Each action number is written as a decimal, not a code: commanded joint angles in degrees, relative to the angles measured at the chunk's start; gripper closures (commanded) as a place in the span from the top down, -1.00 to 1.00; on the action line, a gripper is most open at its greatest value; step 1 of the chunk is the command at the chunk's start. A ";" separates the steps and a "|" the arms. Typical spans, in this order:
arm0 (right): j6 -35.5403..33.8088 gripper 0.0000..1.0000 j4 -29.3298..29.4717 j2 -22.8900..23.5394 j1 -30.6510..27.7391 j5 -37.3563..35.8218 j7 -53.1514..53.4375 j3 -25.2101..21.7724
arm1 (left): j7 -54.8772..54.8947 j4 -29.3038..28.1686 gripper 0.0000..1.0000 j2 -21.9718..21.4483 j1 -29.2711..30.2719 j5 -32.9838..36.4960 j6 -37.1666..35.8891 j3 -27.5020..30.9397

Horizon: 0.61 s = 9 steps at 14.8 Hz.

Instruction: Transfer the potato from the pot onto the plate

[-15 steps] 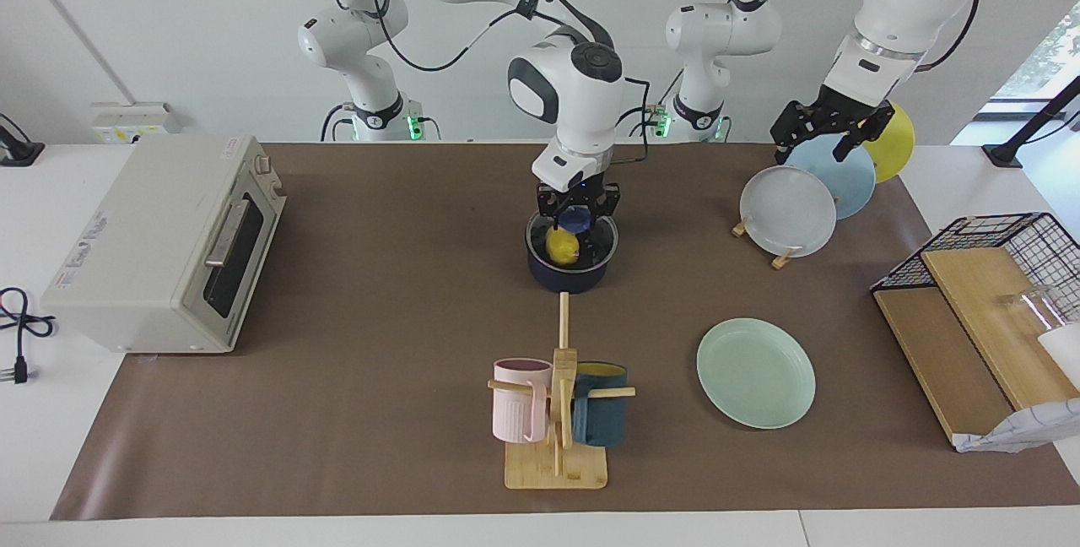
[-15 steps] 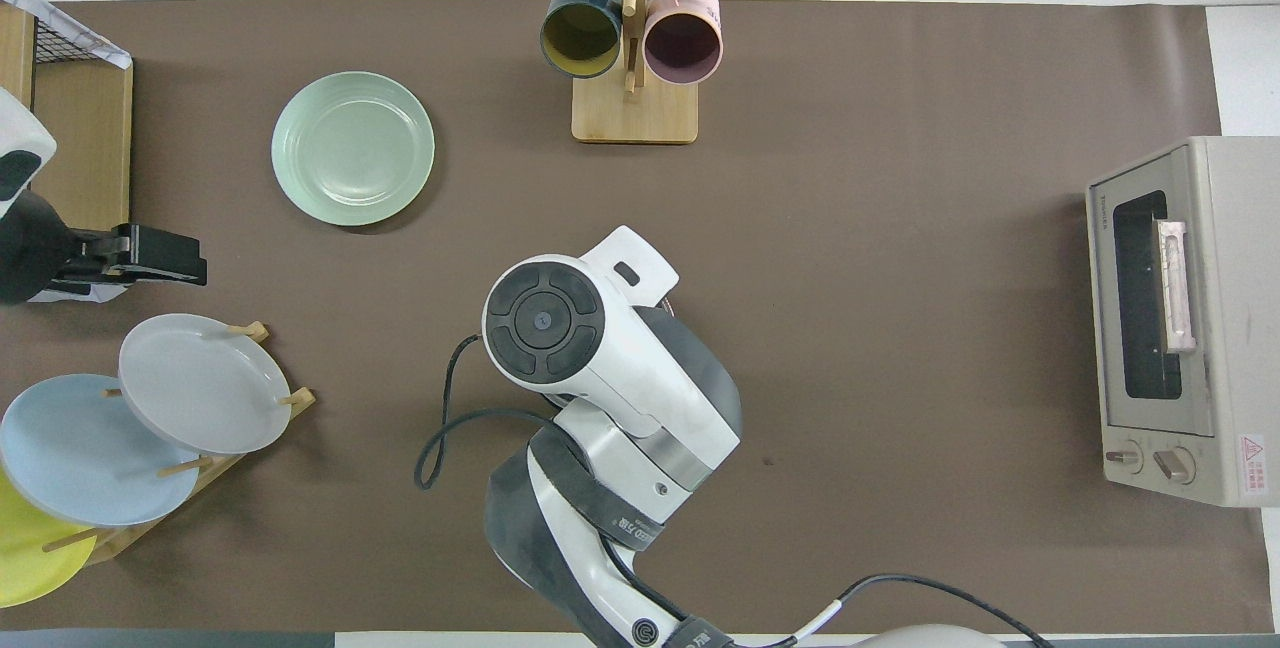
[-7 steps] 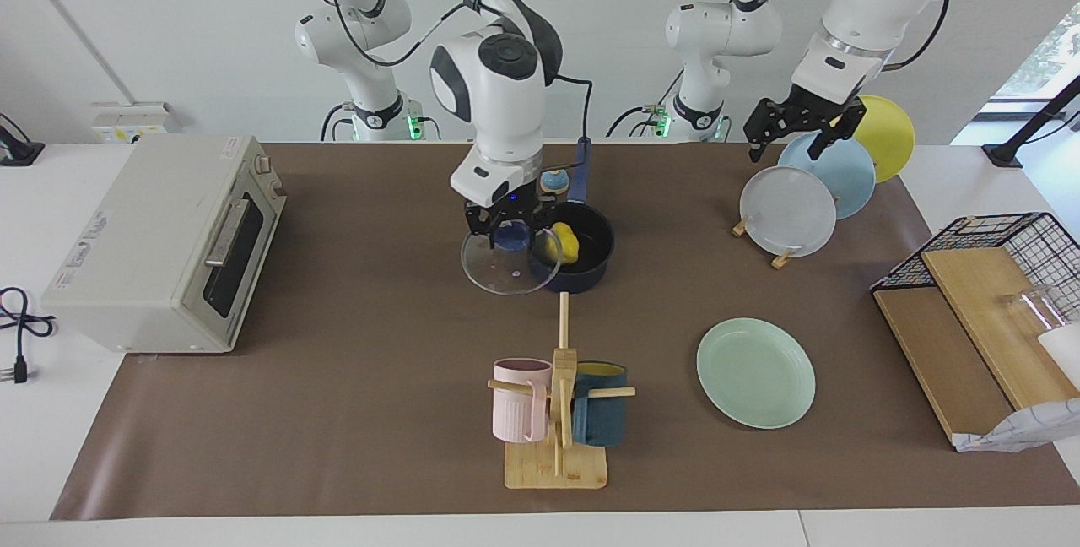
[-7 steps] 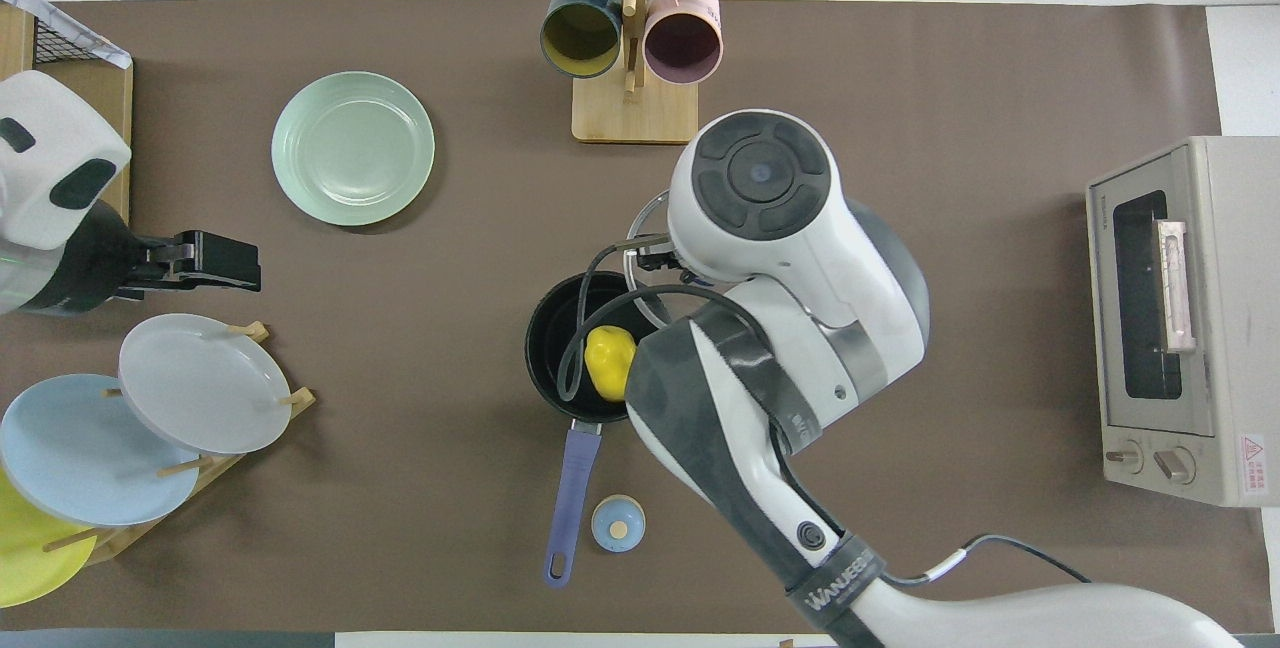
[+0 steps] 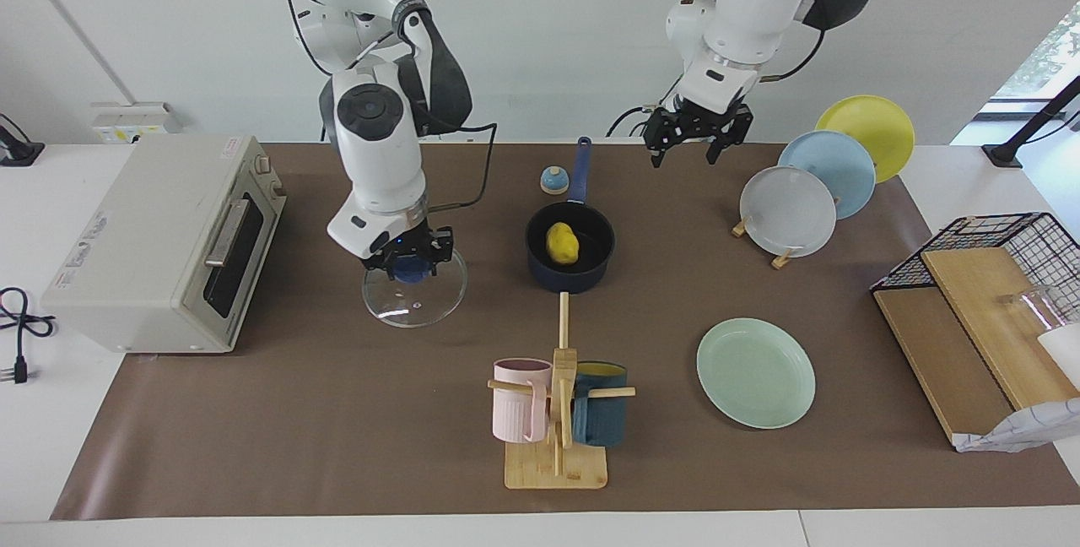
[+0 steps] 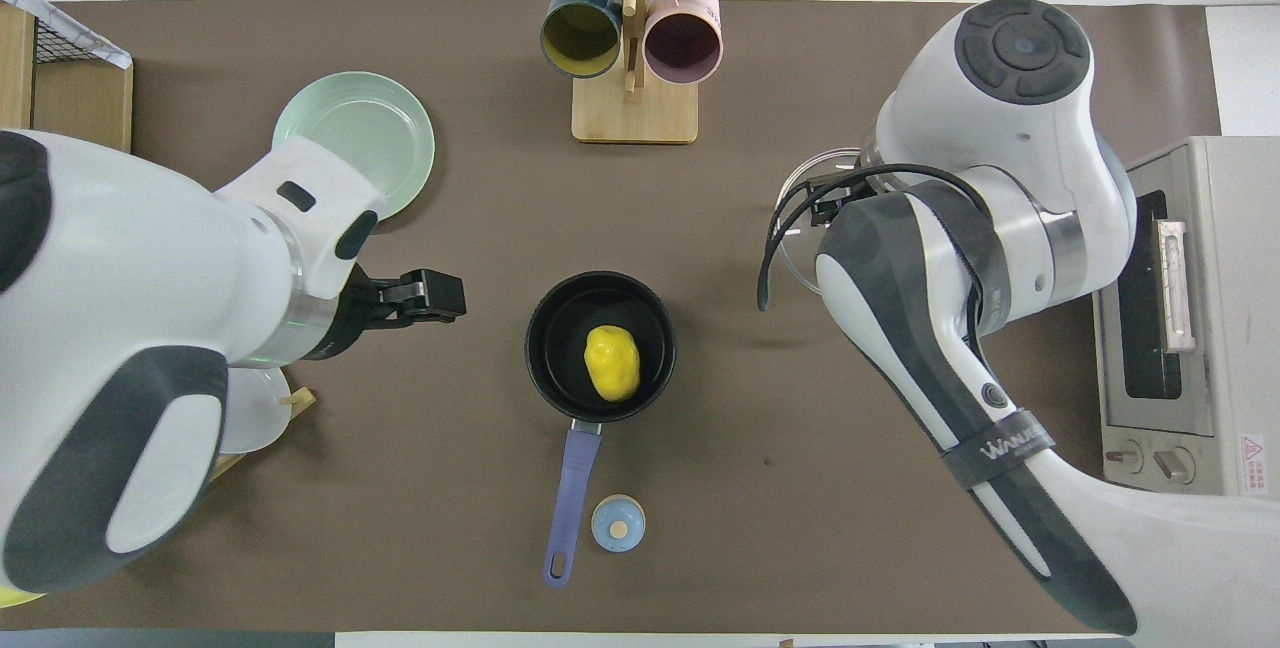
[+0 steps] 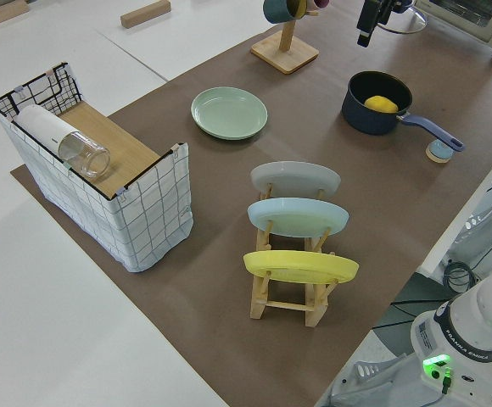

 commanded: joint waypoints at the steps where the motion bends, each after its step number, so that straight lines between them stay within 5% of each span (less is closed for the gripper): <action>1: 5.19 0.03 -8.91 -4.36 -4.36 0.14 -6.46 0.79 | -7.76 -6.36 1.00 -0.33 -5.41 -0.64 8.88 0.95; 7: 20.74 0.03 -24.19 -8.15 -10.42 -0.91 -14.64 0.61 | -13.93 -5.77 1.00 12.57 -12.01 0.24 15.84 1.12; 9: 24.54 0.03 -26.77 -8.07 -12.71 -0.91 -17.81 0.61 | -14.72 -6.21 1.00 13.82 -12.54 0.24 17.42 1.13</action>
